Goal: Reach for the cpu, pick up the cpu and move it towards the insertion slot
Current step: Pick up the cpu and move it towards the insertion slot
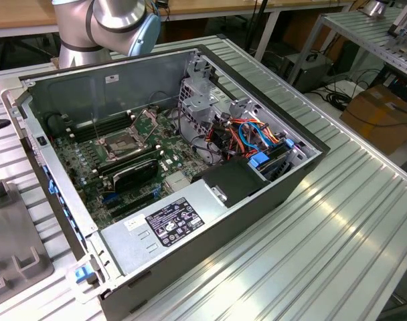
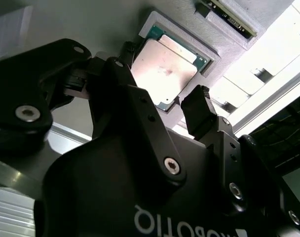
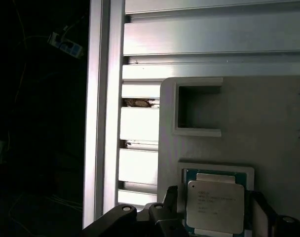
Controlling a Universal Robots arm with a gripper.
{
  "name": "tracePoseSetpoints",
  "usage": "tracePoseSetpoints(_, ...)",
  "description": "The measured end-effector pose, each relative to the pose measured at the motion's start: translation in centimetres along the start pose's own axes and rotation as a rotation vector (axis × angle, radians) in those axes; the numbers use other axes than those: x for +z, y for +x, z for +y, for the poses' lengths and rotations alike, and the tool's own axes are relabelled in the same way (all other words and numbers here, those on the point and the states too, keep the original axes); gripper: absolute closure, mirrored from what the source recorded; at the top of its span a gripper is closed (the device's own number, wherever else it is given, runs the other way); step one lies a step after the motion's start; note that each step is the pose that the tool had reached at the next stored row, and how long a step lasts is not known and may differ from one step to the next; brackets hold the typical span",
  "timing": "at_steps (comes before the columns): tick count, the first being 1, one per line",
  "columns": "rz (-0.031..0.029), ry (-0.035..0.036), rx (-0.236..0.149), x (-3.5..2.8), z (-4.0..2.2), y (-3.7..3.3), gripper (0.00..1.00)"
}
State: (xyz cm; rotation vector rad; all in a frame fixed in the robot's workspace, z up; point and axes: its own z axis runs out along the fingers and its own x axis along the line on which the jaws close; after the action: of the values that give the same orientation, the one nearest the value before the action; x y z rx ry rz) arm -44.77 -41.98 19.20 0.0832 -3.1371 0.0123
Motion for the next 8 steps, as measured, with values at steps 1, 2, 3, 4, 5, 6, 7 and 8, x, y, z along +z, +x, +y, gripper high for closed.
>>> tracePoseSetpoints(1, -0.0001, 0.0001, -0.001, 0.01, 0.0, 0.0, 0.34)
tracePoseSetpoints(2, -0.0002, 0.0, -0.002, 0.02, -0.01, 0.0, 0.34)
tracePoseSetpoints(3, -0.0003, 0.0001, -0.002, 0.03, -0.02, -0.01, 0.34)
tracePoseSetpoints(4, -0.0004, 0.0001, -0.003, 0.04, -0.04, -0.01, 0.34)
tracePoseSetpoints(5, -0.0003, 0.0002, -0.007, 0.12, -0.09, 0.0, 0.34)
tracePoseSetpoints(6, -0.0003, 0.0005, -0.012, 0.18, -0.1, 0.0, 0.34)
tracePoseSetpoints(7, -0.0002, 0.0011, -0.014, 0.24, -0.11, -0.01, 0.34)
tracePoseSetpoints(8, 0.0, 0.0016, -0.015, 0.25, -0.11, -0.02, 0.34)
